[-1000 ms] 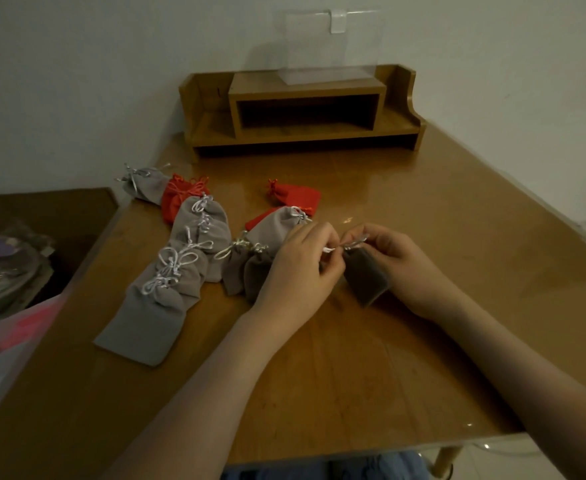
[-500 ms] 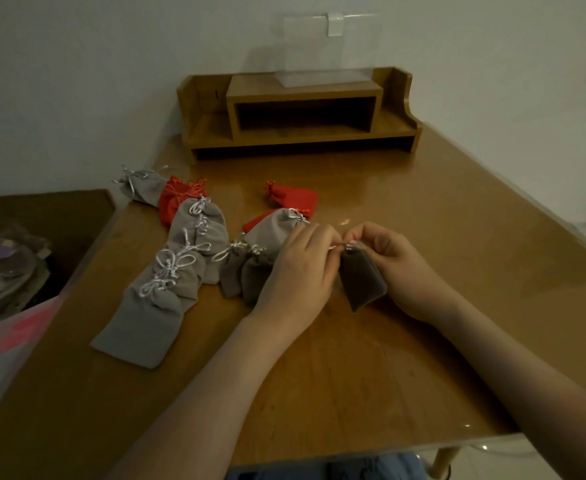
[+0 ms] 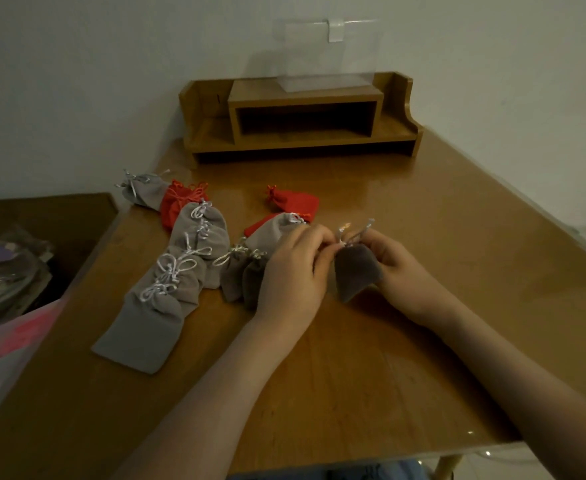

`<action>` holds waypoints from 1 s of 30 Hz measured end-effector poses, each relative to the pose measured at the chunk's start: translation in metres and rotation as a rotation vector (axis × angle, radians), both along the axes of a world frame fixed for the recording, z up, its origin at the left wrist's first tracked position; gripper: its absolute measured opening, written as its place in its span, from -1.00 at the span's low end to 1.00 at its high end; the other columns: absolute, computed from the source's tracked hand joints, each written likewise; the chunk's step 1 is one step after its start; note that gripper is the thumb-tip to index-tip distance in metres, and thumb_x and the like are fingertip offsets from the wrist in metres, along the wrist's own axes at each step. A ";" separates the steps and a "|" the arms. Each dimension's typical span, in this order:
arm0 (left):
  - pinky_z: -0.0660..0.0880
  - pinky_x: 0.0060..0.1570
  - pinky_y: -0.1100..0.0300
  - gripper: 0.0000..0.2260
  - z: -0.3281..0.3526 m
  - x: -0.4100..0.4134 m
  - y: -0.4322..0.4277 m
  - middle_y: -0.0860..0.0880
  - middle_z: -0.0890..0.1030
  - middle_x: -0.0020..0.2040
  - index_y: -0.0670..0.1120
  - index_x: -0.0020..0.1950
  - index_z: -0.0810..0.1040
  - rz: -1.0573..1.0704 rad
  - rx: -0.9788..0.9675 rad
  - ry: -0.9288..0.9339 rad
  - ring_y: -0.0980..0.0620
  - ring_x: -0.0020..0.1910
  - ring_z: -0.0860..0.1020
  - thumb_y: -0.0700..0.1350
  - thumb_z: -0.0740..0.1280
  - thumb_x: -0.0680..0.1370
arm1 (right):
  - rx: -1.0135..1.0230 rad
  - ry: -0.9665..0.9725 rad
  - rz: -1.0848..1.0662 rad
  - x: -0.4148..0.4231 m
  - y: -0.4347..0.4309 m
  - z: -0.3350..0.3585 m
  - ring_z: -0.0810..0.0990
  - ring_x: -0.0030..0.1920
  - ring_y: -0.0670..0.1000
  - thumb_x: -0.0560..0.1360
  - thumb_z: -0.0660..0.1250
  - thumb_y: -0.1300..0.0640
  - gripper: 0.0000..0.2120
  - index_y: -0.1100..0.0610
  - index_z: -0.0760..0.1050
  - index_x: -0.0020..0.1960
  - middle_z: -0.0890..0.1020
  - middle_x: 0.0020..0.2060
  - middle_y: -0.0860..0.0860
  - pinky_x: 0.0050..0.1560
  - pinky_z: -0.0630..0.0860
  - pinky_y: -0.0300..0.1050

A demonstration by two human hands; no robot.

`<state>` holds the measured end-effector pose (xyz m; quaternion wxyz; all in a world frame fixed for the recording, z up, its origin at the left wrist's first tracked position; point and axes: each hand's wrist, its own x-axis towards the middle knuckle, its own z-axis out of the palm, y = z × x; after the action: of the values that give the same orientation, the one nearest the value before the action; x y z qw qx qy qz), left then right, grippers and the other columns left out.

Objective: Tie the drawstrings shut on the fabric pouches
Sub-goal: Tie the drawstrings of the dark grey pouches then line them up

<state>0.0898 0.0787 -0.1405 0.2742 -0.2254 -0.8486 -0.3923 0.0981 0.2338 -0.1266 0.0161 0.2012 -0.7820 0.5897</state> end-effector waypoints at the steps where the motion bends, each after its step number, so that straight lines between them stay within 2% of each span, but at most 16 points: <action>1: 0.31 -0.23 0.39 -0.85 -0.001 0.000 -0.001 0.13 0.42 -0.16 -0.11 -0.10 0.51 -0.005 -0.043 0.044 0.15 -0.20 0.41 -0.07 0.22 0.58 | 0.022 0.022 0.001 -0.001 0.001 -0.001 0.60 -0.09 0.03 0.54 0.17 0.45 -0.86 0.39 0.42 0.08 0.58 -0.12 0.18 -0.06 0.54 -0.11; 2: 0.31 -0.22 0.39 -0.83 -0.002 -0.001 -0.003 0.11 0.43 -0.16 -0.11 -0.11 0.51 -0.006 -0.073 0.073 0.14 -0.18 0.42 -0.07 0.19 0.58 | 0.039 0.032 -0.005 -0.002 0.003 -0.002 0.59 -0.14 -0.07 0.53 0.18 0.48 -0.87 0.39 0.43 0.05 0.58 -0.14 0.12 -0.09 0.51 -0.21; 3: 0.32 -0.22 0.39 -0.82 -0.002 -0.001 -0.004 0.09 0.45 -0.16 -0.11 -0.11 0.50 -0.002 -0.086 0.087 0.14 -0.17 0.42 -0.07 0.18 0.58 | 0.050 0.036 -0.020 -0.004 0.004 -0.004 0.56 -0.16 -0.09 0.53 0.19 0.46 -0.90 0.40 0.42 0.04 0.57 -0.15 0.12 -0.12 0.48 -0.24; 5: 0.33 -0.20 0.38 -0.80 -0.001 -0.003 -0.006 0.05 0.47 -0.16 -0.12 -0.11 0.50 0.016 -0.079 0.082 0.15 -0.16 0.41 -0.07 0.15 0.58 | 0.043 0.047 -0.062 -0.008 0.004 -0.009 0.51 -0.20 -0.04 0.58 0.20 0.34 -0.92 0.38 0.40 0.00 0.54 -0.19 0.17 -0.16 0.45 -0.21; 7: 0.31 -0.18 0.37 -0.80 -0.001 -0.003 -0.005 0.04 0.45 -0.17 -0.12 -0.12 0.47 0.023 -0.081 0.072 0.14 -0.18 0.39 -0.07 0.12 0.59 | 0.086 0.088 -0.105 -0.011 0.004 -0.011 0.45 -0.24 -0.06 0.60 0.18 0.20 -0.84 0.30 0.39 -0.04 0.51 -0.23 0.11 -0.19 0.41 -0.21; 12: 0.27 -0.19 0.35 -0.83 -0.002 -0.002 -0.005 0.01 0.41 -0.21 -0.12 -0.17 0.40 0.012 -0.106 0.072 0.11 -0.21 0.35 -0.13 0.13 0.59 | 0.233 0.144 -0.175 -0.013 0.007 -0.014 0.39 -0.33 -0.17 0.59 0.17 0.32 -0.89 0.20 0.40 -0.10 0.48 -0.31 -0.04 -0.28 0.34 -0.30; 15: 0.29 -0.18 0.36 -0.86 0.000 -0.001 -0.006 0.02 0.41 -0.19 -0.10 -0.16 0.40 0.010 -0.118 0.048 0.12 -0.20 0.35 -0.17 0.16 0.59 | 0.263 0.135 -0.214 -0.013 0.006 -0.015 0.38 -0.34 -0.17 0.58 0.18 0.32 -0.88 0.18 0.41 -0.11 0.49 -0.32 -0.06 -0.28 0.33 -0.27; 17: 0.28 -0.21 0.40 -0.86 0.003 0.001 -0.008 0.06 0.40 -0.19 -0.08 -0.15 0.39 0.000 -0.142 -0.016 0.15 -0.22 0.35 -0.17 0.18 0.61 | 0.271 0.116 -0.223 -0.014 0.007 -0.015 0.39 -0.33 -0.17 0.58 0.19 0.31 -0.90 0.23 0.42 -0.11 0.49 -0.31 -0.06 -0.27 0.33 -0.25; 20: 0.28 -0.29 0.42 -0.85 0.010 0.002 -0.015 0.14 0.37 -0.21 -0.03 -0.15 0.37 0.017 -0.178 -0.219 0.21 -0.27 0.37 -0.12 0.20 0.62 | 0.210 0.032 -0.168 -0.014 0.004 -0.014 0.41 -0.35 -0.21 0.58 0.21 0.31 -0.91 0.31 0.42 -0.09 0.49 -0.32 -0.04 -0.25 0.36 -0.33; 22: 0.27 -0.36 0.37 -0.85 0.016 0.001 -0.022 0.12 0.39 -0.22 -0.04 -0.14 0.40 0.065 -0.223 -0.320 0.19 -0.30 0.38 -0.08 0.20 0.62 | 0.127 -0.039 -0.112 -0.012 0.002 -0.014 0.44 -0.34 -0.16 0.60 0.19 0.27 -0.82 0.41 0.40 -0.05 0.51 -0.32 0.02 -0.24 0.38 -0.32; 24: 0.29 -0.39 0.34 -0.83 0.022 0.000 -0.030 0.09 0.39 -0.24 -0.03 -0.17 0.39 0.113 -0.268 -0.335 0.17 -0.33 0.38 -0.07 0.21 0.62 | 0.081 -0.110 -0.009 -0.009 -0.002 -0.012 0.46 -0.27 -0.09 0.62 0.17 0.11 -0.66 0.44 0.39 0.04 0.51 -0.25 0.09 -0.19 0.40 -0.29; 26: 0.24 -0.41 0.30 -0.80 0.026 0.001 -0.038 0.08 0.39 -0.26 -0.01 -0.20 0.37 0.138 -0.306 -0.343 0.16 -0.33 0.37 -0.06 0.21 0.62 | 0.124 -0.171 0.100 -0.006 -0.008 -0.009 0.49 -0.20 -0.11 0.56 0.17 -0.09 -0.55 0.32 0.41 0.14 0.53 -0.18 0.02 -0.10 0.43 -0.27; 27: 0.21 -0.41 0.30 -0.81 0.027 0.003 -0.042 0.07 0.39 -0.26 -0.01 -0.19 0.37 0.146 -0.334 -0.358 0.16 -0.32 0.37 -0.04 0.21 0.62 | 0.197 -0.178 0.119 -0.005 -0.013 -0.006 0.50 -0.16 -0.13 0.56 0.19 -0.14 -0.56 0.22 0.41 0.18 0.53 -0.14 -0.04 -0.06 0.43 -0.27; 28: 0.19 -0.39 0.30 -0.82 0.027 0.004 -0.045 0.07 0.40 -0.24 -0.01 -0.17 0.38 0.145 -0.359 -0.375 0.16 -0.30 0.38 -0.03 0.20 0.63 | 0.288 -0.168 0.111 -0.006 -0.017 -0.005 0.50 -0.12 -0.14 0.55 0.22 -0.14 -0.61 0.12 0.40 0.21 0.53 -0.10 -0.07 -0.06 0.42 -0.28; 30: 0.22 -0.35 0.28 -0.82 0.023 0.008 -0.049 0.05 0.43 -0.19 -0.01 -0.12 0.41 0.123 -0.371 -0.400 0.13 -0.24 0.39 -0.01 0.15 0.64 | 0.460 -0.098 0.052 -0.009 -0.026 -0.003 0.48 -0.12 -0.15 0.54 0.31 -0.03 -0.68 0.03 0.35 0.24 0.51 -0.08 -0.09 -0.13 0.38 -0.37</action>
<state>0.0978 0.0298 -0.1180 0.0784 -0.1378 -0.9554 -0.2493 0.0890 0.2079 -0.1292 -0.0836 0.1908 -0.8902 0.4051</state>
